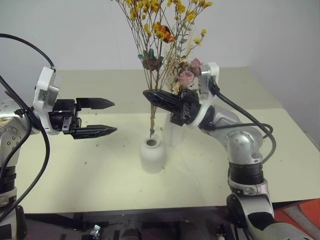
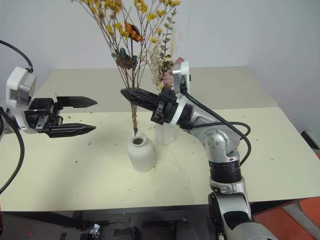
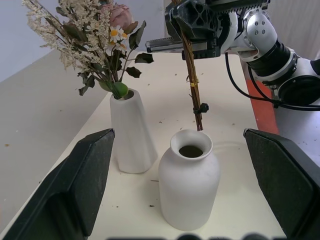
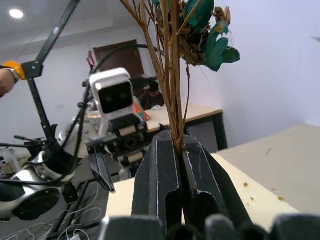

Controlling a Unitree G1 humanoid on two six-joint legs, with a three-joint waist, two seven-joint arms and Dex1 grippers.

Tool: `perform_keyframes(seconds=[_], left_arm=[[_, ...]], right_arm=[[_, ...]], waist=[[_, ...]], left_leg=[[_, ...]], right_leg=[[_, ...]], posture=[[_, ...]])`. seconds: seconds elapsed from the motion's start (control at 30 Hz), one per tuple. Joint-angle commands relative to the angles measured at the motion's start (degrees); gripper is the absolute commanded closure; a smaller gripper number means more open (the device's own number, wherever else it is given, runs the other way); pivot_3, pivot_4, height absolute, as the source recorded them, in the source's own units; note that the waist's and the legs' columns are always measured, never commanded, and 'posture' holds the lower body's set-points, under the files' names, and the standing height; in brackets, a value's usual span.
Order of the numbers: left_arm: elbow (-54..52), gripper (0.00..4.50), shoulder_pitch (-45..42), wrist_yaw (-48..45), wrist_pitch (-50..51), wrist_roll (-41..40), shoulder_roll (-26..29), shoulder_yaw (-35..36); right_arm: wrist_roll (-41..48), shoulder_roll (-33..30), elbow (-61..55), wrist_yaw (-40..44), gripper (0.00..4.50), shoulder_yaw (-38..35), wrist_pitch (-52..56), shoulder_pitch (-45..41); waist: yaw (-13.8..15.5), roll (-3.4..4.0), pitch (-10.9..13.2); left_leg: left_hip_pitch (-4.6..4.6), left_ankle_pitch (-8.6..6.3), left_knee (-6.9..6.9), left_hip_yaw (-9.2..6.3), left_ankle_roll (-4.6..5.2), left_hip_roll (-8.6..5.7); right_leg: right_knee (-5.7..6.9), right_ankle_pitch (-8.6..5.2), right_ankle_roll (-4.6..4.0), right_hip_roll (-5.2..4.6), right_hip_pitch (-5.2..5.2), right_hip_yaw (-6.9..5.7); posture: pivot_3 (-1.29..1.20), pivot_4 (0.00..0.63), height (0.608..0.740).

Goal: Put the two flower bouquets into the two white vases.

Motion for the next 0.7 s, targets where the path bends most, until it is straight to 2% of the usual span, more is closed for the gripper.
perform_keyframes(seconds=[0.03, 0.53, 0.63, 0.7], left_arm=[[-1.9, 0.0, -0.1, 0.3, 0.6, -0.7, 1.4, 1.4], [-2.7, 0.0, 0.7, 0.6, 0.9, -0.9, 1.9, 2.0], [-2.8, 0.0, 0.7, 0.7, 0.8, -0.9, 1.9, 2.0], [-2.7, 0.0, 0.5, 0.7, 0.8, -0.8, 1.8, 1.9]], right_arm=[[-1.6, 0.3, 0.4, 0.9, 4.43, 1.6, -2.8, -0.2], [-9.1, 0.1, 3.8, 4.9, 4.43, 6.8, -10.0, 4.5], [-9.8, -0.2, 3.9, 5.6, 3.74, 6.8, -10.7, 5.4], [-9.9, -0.2, 4.1, 6.0, 3.12, 6.7, -11.1, 5.6]], waist=[[0.0, 0.0, 0.0], [0.0, -0.01, 0.0], [0.0, -0.01, 0.0], [0.0, -0.01, 0.0]], left_leg=[[0.0, 0.0, 0.0, 0.0, 0.0, 0.0], [0.01, 0.0, 0.0, 0.0, 0.0, 0.0], [0.0, 0.0, 0.0, 0.0, 0.0, 0.0], [0.01, 0.0, 0.0, 0.0, 0.0, 0.0]], right_leg=[[0.0, 0.0, 0.0, 0.0, 0.0, 0.0], [0.02, -0.01, 0.01, 0.0, 0.0, -0.01], [0.02, -0.01, 0.0, 0.0, 0.0, -0.01], [0.02, -0.01, 0.0, 0.0, 0.0, -0.01]], posture=[[0.0, 0.15, 0.74], [0.0, 0.15, 0.74], [0.0, 0.15, 0.74], [0.0, 0.15, 0.74]])
